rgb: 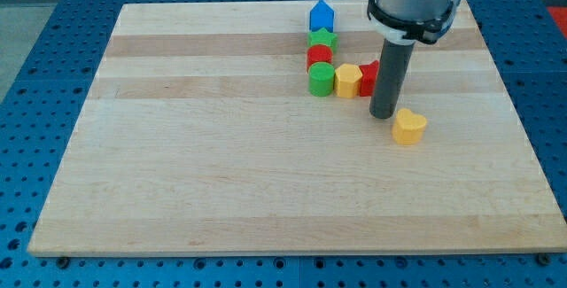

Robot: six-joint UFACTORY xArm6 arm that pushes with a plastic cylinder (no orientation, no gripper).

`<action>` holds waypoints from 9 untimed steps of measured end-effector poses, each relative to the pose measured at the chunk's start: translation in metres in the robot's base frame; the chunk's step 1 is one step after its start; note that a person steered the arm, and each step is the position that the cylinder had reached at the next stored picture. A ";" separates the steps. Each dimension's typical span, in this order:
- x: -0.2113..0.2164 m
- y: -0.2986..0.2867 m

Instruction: Slide yellow heart to right side of the red star

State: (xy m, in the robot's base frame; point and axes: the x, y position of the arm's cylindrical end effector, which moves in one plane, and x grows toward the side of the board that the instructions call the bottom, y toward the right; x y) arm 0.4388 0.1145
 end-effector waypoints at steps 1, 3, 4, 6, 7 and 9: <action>0.006 -0.009; 0.063 -0.012; 0.063 0.000; 0.036 0.031; 0.028 0.032; 0.031 0.033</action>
State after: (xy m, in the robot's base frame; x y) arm 0.4693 0.1471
